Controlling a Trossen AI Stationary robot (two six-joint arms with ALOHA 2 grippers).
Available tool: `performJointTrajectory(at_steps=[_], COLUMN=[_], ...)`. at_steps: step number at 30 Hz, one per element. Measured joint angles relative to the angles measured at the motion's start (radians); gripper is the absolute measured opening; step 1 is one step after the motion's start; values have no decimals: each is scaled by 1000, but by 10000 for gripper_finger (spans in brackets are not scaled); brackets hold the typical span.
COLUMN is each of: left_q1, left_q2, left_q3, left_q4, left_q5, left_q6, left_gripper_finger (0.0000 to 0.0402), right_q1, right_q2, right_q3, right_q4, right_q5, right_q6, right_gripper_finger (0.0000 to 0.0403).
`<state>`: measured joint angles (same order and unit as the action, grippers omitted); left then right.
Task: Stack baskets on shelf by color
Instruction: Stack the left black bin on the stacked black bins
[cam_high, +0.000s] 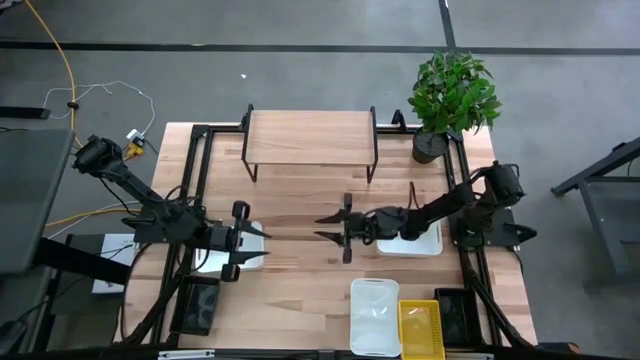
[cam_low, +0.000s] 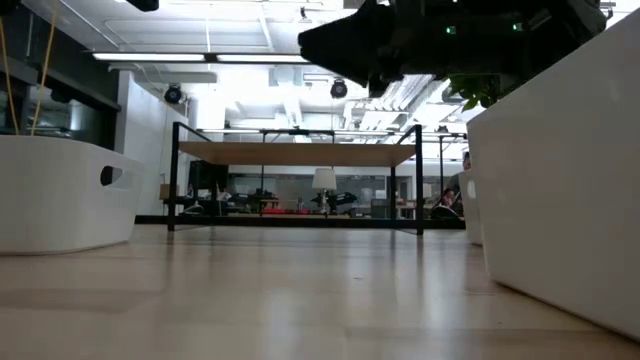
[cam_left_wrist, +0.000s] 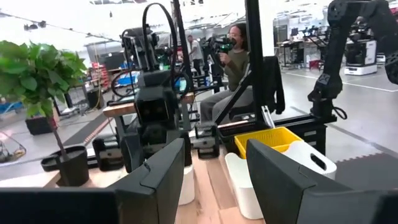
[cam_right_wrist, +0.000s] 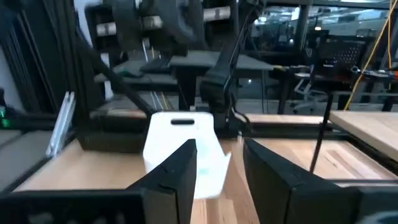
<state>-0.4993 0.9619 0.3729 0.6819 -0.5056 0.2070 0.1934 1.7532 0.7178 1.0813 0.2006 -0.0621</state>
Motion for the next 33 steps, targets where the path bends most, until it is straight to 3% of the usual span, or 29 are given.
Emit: performJointTrajectory(at_steps=[12, 29, 33], left_q1=[10, 10, 9], left_q2=[0, 0, 0], left_q3=[0, 0, 0], left_q4=[-13, -3, -18], left_q5=[8, 1, 1], left_q6=[-99, -99, -103], left_gripper_finger=[161, 161, 161], right_q1=[-8, -8, -8], right_q2=[-56, -58, -155], right_q3=[-1, -1, -1], right_q4=[-52, -71, -236], right_q5=[-19, 8, -1], right_q6=[36, 34, -6], right_gripper_finger=[119, 119, 119])
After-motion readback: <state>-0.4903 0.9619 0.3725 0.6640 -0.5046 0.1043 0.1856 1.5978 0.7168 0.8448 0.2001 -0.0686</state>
